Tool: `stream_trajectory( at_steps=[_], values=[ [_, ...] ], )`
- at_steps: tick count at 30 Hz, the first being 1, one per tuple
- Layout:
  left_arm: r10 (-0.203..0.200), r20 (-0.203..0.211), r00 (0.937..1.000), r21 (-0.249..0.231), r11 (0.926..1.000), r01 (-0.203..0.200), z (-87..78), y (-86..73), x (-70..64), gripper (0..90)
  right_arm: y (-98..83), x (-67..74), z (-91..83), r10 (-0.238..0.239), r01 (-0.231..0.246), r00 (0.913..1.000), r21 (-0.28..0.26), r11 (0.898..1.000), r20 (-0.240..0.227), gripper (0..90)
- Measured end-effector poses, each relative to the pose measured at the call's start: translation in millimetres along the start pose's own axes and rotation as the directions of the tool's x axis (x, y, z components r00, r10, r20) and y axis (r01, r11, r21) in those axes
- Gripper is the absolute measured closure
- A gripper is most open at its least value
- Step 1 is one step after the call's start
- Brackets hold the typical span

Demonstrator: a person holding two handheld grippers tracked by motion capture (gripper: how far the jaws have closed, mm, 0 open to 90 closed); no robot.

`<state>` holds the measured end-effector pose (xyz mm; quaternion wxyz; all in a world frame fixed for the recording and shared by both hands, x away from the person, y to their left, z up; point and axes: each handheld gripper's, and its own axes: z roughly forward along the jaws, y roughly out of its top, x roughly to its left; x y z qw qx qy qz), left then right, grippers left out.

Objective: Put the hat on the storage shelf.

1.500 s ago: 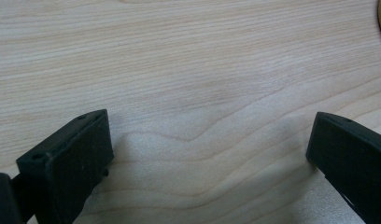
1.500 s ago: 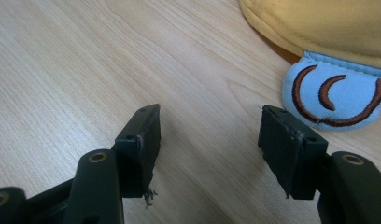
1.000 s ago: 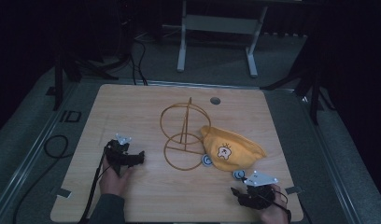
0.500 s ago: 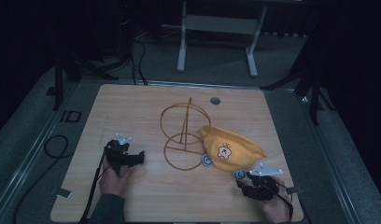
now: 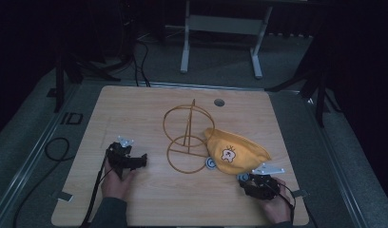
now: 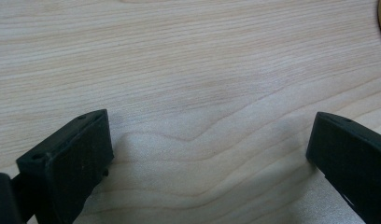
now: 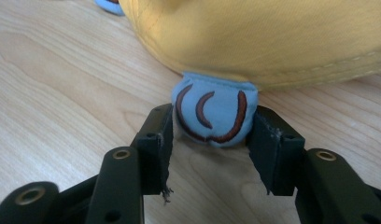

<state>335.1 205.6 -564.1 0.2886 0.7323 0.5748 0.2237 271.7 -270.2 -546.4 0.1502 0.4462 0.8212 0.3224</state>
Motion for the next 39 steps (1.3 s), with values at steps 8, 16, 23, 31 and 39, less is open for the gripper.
stream_trajectory(
  at_steps=[8,16,23,31,39],
  values=[
    [0.000,0.000,1.0000,0.000,1.0000,0.000,0.0,0.0,0.0,0.3,2.6,2.8,2.7,-0.024,0.024,0.9997,-0.008,1.000,0.005,65.3],
    [0.000,0.000,1.0000,0.000,1.0000,0.000,0.0,0.0,0.0,0.4,4.8,8.6,-4.5,-0.077,0.077,0.9970,-0.046,0.996,0.011,79.2],
    [-0.002,0.000,1.0000,0.000,1.0000,0.002,0.0,0.1,-0.1,0.4,15.2,13.4,-17.8,-0.112,0.110,0.9938,-0.119,0.987,-0.002,80.7],
    [-0.002,0.000,1.0000,0.000,1.0000,0.002,0.0,0.0,-0.1,0.4,35.4,16.8,-25.8,-0.171,0.171,0.9852,-0.153,0.973,0.013,81.1],
    [-0.001,0.000,1.0000,0.000,1.0000,0.001,0.0,0.1,-0.1,0.4,65.8,18.0,-35.8,-0.244,0.247,0.9690,-0.181,0.952,0.039,81.3]
  ],
)
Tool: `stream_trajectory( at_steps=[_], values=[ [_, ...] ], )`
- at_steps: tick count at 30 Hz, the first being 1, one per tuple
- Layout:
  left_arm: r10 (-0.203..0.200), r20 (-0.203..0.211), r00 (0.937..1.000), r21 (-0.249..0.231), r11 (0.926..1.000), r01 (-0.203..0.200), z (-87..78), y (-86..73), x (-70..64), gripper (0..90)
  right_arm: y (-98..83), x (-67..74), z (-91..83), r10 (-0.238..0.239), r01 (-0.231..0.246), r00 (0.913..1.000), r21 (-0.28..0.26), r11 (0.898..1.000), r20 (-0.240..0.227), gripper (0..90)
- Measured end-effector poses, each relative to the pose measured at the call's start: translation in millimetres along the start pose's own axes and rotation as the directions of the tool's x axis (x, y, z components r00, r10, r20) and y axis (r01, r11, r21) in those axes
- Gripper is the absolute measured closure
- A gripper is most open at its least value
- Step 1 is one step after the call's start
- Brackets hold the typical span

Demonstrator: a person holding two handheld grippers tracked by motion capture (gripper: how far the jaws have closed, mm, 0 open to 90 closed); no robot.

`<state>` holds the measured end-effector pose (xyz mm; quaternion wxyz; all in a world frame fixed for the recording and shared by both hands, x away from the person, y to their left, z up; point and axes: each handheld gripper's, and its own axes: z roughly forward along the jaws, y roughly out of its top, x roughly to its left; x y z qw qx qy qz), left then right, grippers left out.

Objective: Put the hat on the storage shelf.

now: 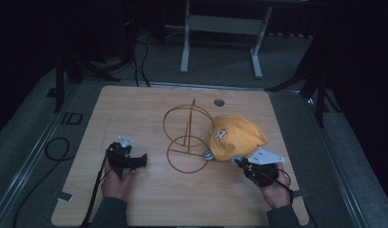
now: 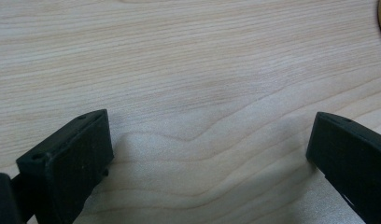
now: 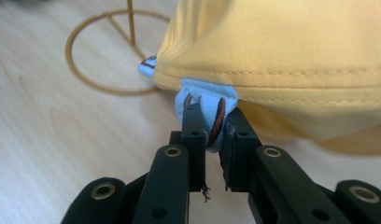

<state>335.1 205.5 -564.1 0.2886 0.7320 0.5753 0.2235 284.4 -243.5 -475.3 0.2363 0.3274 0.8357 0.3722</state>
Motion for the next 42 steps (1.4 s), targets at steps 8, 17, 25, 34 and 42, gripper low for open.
stream_trajectory(
  at_steps=[8,17,25,34,42],
  values=[
    [0.000,0.000,1.0000,-0.001,1.0000,0.000,0.1,0.0,0.0,0.4,30.5,-12.3,-23.9,-0.014,0.014,0.9999,-0.091,0.996,-0.001,81.6],
    [0.002,0.000,1.0000,0.001,1.0000,-0.002,-0.1,-0.1,0.2,0.4,43.4,-16.5,-50.1,0.002,-0.012,0.9984,-0.185,0.983,-0.057,81.6],
    [0.002,0.000,1.0000,0.001,1.0000,-0.002,-0.1,0.0,0.1,0.4,27.0,-35.0,-37.1,0.088,-0.082,0.9955,-0.123,0.989,0.037,73.7],
    [0.002,0.000,1.0000,0.001,1.0000,-0.002,-0.1,0.0,0.1,0.3,16.0,-47.4,-38.7,0.118,-0.108,0.9854,-0.089,0.990,0.122,58.6],
    [0.002,0.000,1.0000,-0.001,1.0000,-0.002,0.1,-0.1,0.1,0.4,21.2,-49.4,-44.9,0.092,-0.081,0.9862,-0.082,0.993,0.138,57.6]
  ],
)
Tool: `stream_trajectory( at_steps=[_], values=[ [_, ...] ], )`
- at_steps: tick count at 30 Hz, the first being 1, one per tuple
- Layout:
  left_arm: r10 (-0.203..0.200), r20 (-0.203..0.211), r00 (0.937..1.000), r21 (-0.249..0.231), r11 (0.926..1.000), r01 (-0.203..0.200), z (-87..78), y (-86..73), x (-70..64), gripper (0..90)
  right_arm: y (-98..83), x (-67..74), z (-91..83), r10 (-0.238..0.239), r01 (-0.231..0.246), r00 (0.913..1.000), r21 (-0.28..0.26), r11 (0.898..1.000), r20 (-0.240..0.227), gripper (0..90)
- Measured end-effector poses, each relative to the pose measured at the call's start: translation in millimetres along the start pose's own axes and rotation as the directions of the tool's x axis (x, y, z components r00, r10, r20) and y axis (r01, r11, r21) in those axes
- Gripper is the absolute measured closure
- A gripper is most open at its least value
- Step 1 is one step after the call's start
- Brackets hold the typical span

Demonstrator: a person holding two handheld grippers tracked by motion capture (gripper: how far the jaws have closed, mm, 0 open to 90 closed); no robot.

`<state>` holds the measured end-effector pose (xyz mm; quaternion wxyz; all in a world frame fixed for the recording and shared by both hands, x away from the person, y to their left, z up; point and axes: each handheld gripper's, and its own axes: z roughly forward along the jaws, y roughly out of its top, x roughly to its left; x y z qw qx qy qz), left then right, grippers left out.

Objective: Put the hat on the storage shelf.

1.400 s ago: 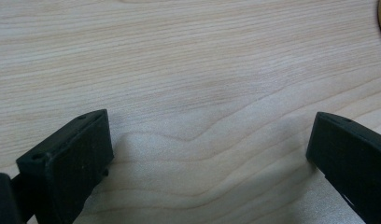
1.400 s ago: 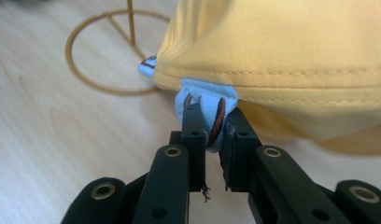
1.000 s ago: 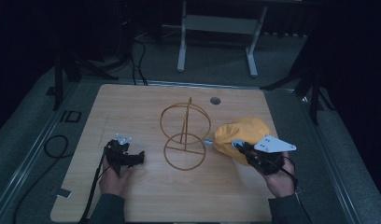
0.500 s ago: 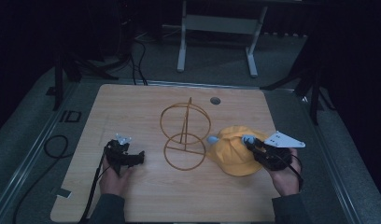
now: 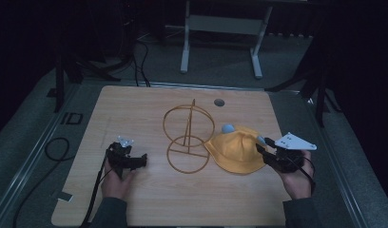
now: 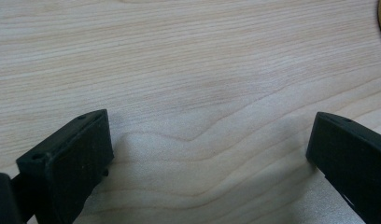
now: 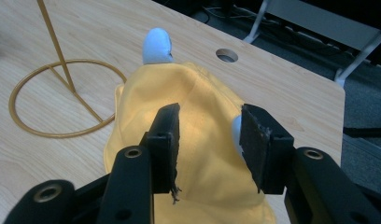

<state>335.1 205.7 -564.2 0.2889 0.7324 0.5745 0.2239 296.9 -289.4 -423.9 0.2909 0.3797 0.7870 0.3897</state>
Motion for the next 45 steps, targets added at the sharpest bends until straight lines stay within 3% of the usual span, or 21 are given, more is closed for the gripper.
stream_trajectory(
  at_steps=[15,23,34,38,43,45],
  values=[
    [0.000,0.000,1.0000,0.000,1.0000,0.000,0.0,0.0,0.0,0.4,16.9,-5.0,20.5,-0.110,0.112,0.9937,0.124,0.986,-0.018,57.4],
    [0.000,0.000,1.0000,0.000,1.0000,0.000,0.0,0.0,0.0,0.3,29.8,-13.5,29.3,-0.132,0.138,0.9901,0.160,0.977,-0.047,56.5],
    [-0.003,0.000,1.0000,-0.002,1.0000,0.003,0.1,0.0,-0.1,0.3,44.0,-20.6,37.6,-0.198,0.215,0.9752,0.222,0.951,-0.099,57.0],
    [0.001,0.000,1.0000,0.000,1.0000,-0.001,0.0,0.1,0.1,0.3,49.0,-22.5,43.7,-0.227,0.255,0.9647,0.258,0.932,-0.134,59.3],
    [-0.003,0.000,1.0000,-0.003,1.0000,0.003,0.2,0.0,-0.1,0.3,53.9,-22.9,49.5,-0.246,0.278,0.9584,0.283,0.918,-0.144,60.9],
    [-0.003,0.000,1.0000,-0.004,1.0000,0.003,0.3,0.0,-0.1,0.4,56.2,-22.6,52.3,-0.262,0.297,0.9530,0.298,0.907,-0.151,61.8]
  ],
)
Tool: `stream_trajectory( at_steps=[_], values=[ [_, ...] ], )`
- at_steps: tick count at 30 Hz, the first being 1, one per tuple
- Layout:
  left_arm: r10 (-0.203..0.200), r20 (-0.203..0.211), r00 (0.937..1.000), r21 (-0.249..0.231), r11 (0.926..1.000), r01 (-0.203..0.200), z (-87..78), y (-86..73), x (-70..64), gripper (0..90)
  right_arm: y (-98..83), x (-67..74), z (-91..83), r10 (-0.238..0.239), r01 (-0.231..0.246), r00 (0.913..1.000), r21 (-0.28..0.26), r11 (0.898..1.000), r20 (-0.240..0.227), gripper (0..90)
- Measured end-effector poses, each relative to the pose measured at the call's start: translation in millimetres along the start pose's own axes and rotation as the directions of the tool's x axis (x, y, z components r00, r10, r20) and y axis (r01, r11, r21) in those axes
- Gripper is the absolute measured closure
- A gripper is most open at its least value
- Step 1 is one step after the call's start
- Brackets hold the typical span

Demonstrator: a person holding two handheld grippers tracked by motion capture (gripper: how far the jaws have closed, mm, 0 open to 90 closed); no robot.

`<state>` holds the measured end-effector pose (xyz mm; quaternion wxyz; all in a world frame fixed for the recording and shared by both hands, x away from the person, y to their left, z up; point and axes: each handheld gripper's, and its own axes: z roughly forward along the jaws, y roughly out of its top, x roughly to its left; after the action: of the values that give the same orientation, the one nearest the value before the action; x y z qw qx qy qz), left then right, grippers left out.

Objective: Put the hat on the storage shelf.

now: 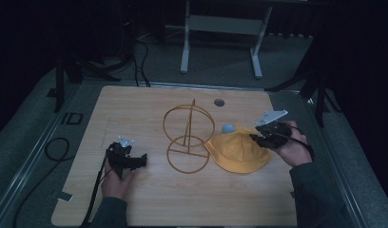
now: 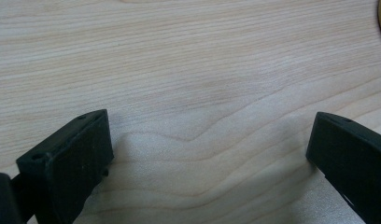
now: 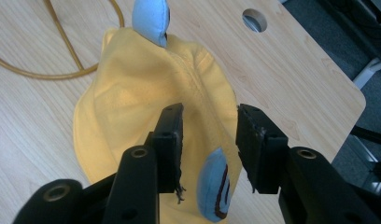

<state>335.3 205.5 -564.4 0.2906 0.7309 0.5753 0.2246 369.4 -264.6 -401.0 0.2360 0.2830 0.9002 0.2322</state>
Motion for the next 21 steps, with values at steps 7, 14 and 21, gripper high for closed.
stream_trajectory(
  at_steps=[7,14,21],
  values=[
    [0.000,0.000,1.0000,0.000,1.0000,0.000,0.0,0.0,0.0,0.4,11.3,-1.6,8.6,-0.057,0.059,0.9980,0.064,0.996,-0.027,63.9],
    [0.000,0.000,1.0000,0.000,1.0000,0.000,0.0,0.0,0.0,0.3,22.1,0.3,16.0,-0.130,0.138,0.9893,0.132,0.982,-0.065,66.3],
    [0.000,0.000,1.0000,0.000,1.0000,0.000,0.0,0.0,0.0,0.4,32.0,0.5,21.6,-0.181,0.195,0.9793,0.183,0.964,-0.092,66.9]
  ],
)
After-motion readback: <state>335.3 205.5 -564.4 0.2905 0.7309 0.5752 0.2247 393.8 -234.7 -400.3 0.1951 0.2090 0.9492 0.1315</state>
